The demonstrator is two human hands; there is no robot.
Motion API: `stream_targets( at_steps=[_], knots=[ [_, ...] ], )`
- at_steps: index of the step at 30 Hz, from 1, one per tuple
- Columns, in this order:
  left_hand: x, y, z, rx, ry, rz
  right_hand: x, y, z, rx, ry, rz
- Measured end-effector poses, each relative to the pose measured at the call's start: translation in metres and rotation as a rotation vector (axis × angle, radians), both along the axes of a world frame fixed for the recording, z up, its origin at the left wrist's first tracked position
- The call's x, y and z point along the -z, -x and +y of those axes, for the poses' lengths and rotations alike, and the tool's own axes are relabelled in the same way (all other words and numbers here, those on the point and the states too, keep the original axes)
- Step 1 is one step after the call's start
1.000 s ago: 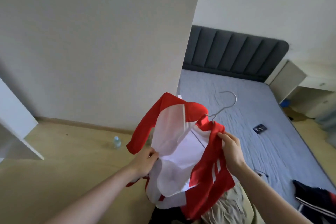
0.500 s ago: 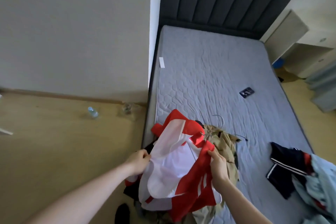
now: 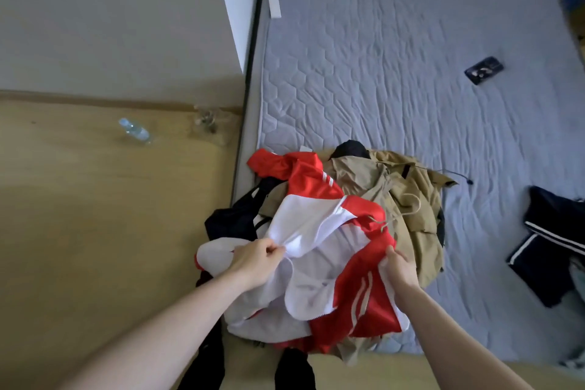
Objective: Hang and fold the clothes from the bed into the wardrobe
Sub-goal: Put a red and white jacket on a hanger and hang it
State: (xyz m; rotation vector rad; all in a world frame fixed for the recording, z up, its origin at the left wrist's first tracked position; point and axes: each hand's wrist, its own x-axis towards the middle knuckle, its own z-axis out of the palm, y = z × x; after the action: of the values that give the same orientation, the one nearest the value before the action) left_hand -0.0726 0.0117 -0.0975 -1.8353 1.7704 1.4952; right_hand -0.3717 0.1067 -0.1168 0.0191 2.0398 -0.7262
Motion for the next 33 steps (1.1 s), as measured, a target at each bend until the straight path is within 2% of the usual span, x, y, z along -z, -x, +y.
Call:
stream_targets(
  at_steps=[3,5,7,8,11,13,15,23,33],
  knots=[
    [0.017,0.003,0.005,0.068,-0.002,0.005,0.019,0.007,0.007,-0.070,-0.086,0.126],
    [0.020,0.000,0.006,0.106,-0.005,0.024,0.017,-0.003,0.015,-0.088,-0.116,0.314],
    [0.022,-0.007,0.009,0.142,-0.004,0.042,0.007,-0.026,0.023,-0.090,0.057,0.512],
    [0.023,-0.012,0.011,0.167,0.009,0.051,0.000,-0.043,0.026,-0.134,0.174,0.550],
    [0.025,-0.027,0.019,0.235,0.103,0.080,-0.011,-0.095,0.025,-0.421,0.325,0.367],
    [0.026,-0.033,0.024,0.263,0.178,0.105,-0.008,-0.126,0.020,-0.650,0.310,0.262],
    [0.026,-0.036,0.026,0.253,0.241,0.128,-0.002,-0.147,0.011,-0.790,0.293,0.221],
    [0.034,-0.048,0.027,0.156,0.369,0.148,0.022,-0.162,-0.023,-0.958,0.191,0.252],
    [0.028,-0.057,0.027,0.231,0.474,0.152,0.012,-0.170,-0.034,-1.033,0.280,0.292]
  ],
)
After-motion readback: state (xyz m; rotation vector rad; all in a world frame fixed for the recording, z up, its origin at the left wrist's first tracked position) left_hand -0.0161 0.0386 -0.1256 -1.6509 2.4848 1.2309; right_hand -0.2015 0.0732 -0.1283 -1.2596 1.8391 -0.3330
